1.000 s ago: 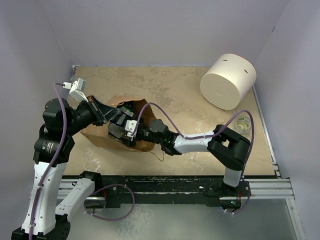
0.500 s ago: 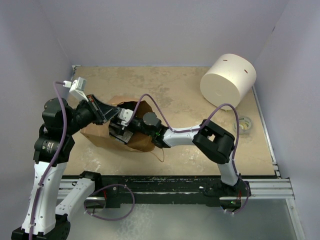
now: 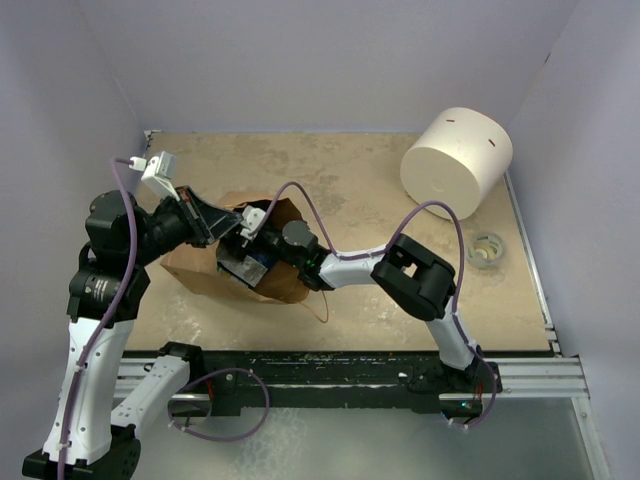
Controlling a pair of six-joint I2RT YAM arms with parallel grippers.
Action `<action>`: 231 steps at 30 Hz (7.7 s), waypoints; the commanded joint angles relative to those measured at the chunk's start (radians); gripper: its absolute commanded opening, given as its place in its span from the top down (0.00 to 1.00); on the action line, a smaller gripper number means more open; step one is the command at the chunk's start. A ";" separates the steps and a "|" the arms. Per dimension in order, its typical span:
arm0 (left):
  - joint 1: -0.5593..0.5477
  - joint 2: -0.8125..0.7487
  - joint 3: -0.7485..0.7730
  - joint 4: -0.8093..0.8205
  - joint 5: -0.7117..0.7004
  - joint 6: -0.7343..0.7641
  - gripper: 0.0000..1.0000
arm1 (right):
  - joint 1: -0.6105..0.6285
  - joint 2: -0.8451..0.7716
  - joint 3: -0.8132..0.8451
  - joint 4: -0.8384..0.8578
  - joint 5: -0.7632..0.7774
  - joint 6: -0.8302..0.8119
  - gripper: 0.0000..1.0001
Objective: Take the snacks out of the paper bag
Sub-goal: Take out the snack from the paper bag, then place the snack at the center of the board, then take out the snack from the paper bag.
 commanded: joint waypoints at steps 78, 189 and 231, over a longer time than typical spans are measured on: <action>-0.001 -0.022 0.007 0.063 -0.166 0.015 1.00 | -0.418 -0.631 -0.117 -1.283 0.108 0.744 1.00; -0.001 -0.054 0.011 0.047 -0.112 -0.081 1.00 | -0.054 -0.250 0.081 -0.684 -0.210 -0.572 1.00; -0.001 -0.027 -0.004 0.082 -0.117 -0.083 1.00 | -0.020 -0.543 -0.217 -0.914 -0.433 -0.534 0.58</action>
